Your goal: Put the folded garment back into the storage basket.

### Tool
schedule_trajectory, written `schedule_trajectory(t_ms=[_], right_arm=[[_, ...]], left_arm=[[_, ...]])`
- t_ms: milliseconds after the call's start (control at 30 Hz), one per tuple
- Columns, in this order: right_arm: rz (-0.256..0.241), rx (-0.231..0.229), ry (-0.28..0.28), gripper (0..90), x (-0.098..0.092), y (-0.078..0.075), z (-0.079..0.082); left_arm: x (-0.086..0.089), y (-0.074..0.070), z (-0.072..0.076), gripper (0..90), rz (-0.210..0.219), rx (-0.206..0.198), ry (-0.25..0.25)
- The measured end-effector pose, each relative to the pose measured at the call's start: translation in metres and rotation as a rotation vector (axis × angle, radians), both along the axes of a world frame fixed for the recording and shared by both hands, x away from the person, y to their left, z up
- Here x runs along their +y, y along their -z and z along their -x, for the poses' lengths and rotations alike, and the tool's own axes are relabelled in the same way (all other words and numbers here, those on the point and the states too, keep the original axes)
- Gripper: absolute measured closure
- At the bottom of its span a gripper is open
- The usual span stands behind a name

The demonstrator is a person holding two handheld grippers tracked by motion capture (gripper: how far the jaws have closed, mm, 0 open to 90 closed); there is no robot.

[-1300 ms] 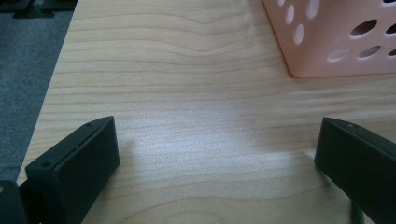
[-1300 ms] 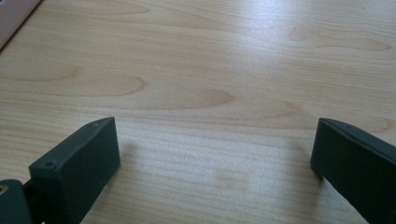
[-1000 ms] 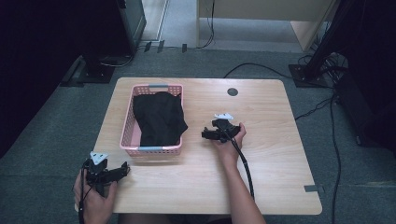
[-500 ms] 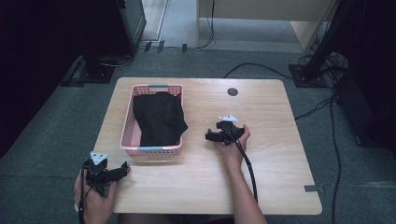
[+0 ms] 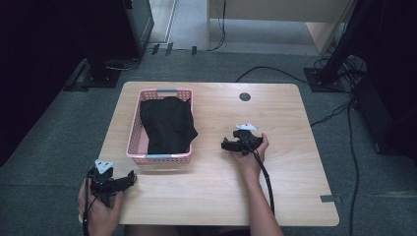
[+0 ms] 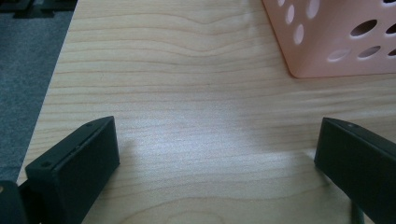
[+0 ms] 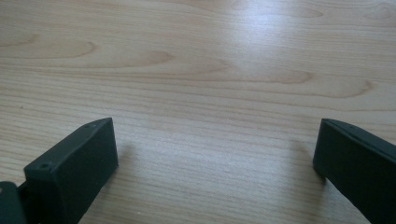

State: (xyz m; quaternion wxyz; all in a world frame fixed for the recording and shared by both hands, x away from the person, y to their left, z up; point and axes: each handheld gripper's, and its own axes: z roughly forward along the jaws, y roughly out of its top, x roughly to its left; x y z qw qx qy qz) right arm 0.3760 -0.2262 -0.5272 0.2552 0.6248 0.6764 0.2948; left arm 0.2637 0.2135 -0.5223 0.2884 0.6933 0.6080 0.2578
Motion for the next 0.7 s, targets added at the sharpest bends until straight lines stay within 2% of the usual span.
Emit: schedule_trajectory(t_ms=[700], right_arm=[[0.001,0.0,0.036,0.0,-0.022,0.0,0.01]], left_arm=[[0.0,0.0,0.0,0.0,0.001,0.0,-0.001]])
